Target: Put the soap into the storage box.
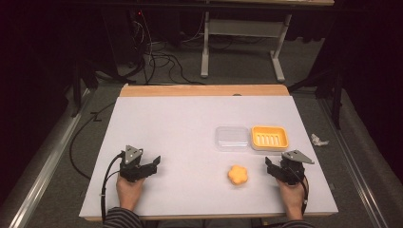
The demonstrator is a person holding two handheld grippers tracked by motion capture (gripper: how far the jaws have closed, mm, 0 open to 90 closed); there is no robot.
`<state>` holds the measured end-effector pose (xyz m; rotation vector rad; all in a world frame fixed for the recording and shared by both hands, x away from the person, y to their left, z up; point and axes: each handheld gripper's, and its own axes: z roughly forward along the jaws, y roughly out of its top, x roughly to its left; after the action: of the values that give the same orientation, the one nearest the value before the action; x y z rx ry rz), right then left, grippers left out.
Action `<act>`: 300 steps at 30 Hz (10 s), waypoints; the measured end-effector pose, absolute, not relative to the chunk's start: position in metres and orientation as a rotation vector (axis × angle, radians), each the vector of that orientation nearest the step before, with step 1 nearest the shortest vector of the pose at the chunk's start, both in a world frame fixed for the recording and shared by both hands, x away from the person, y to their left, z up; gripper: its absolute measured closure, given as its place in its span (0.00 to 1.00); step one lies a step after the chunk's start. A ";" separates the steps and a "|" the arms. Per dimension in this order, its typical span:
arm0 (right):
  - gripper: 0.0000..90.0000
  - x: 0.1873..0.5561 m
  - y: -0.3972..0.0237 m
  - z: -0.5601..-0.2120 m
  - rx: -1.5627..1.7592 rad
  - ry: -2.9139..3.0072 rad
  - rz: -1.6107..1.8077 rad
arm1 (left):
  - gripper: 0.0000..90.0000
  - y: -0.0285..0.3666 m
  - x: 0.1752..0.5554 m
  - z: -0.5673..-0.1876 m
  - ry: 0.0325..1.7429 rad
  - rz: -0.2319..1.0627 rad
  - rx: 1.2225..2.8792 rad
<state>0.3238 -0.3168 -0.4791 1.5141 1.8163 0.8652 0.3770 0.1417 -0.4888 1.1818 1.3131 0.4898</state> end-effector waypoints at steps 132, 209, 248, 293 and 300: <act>0.31 0.320 -0.205 -0.465 1.256 2.433 0.740 | 0.27 0.141 0.377 -0.489 1.307 0.482 1.183; 0.31 0.342 -0.280 -0.409 1.297 2.239 0.887 | 0.26 0.141 0.376 -0.489 1.298 0.488 1.189; 0.31 0.394 -0.315 -0.403 1.493 2.121 0.884 | 0.27 0.144 0.378 -0.488 1.322 0.469 1.177; 0.31 0.448 -0.314 -0.434 1.680 2.113 0.672 | 0.26 0.143 0.377 -0.489 1.312 0.492 1.183; 0.30 0.447 -0.315 -0.436 1.692 2.091 0.648 | 0.26 0.142 0.377 -0.489 1.315 0.490 1.177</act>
<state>0.4466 -0.3153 -0.4358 1.6922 2.0913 0.6482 0.3770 0.1421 -0.4886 1.1765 1.3151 0.4899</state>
